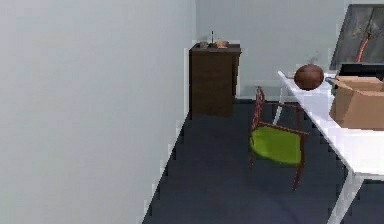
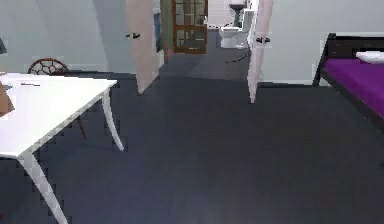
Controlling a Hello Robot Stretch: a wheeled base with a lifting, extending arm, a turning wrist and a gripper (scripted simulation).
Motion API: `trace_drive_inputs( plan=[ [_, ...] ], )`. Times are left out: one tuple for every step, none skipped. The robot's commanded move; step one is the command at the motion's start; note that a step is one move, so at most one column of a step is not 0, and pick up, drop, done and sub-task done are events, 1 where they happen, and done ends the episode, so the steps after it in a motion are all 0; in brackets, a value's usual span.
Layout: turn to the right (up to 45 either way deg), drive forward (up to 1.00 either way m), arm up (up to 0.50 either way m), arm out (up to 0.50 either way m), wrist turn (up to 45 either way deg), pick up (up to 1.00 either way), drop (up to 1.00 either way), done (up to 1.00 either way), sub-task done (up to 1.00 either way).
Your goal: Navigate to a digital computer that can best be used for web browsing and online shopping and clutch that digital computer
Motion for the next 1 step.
trace_drive_inputs(
  plan=[
    [6.0, 0.0, 0.0, 0.0, 0.0, 0.0, 0.0, 0.0, 0.0]
  ],
)
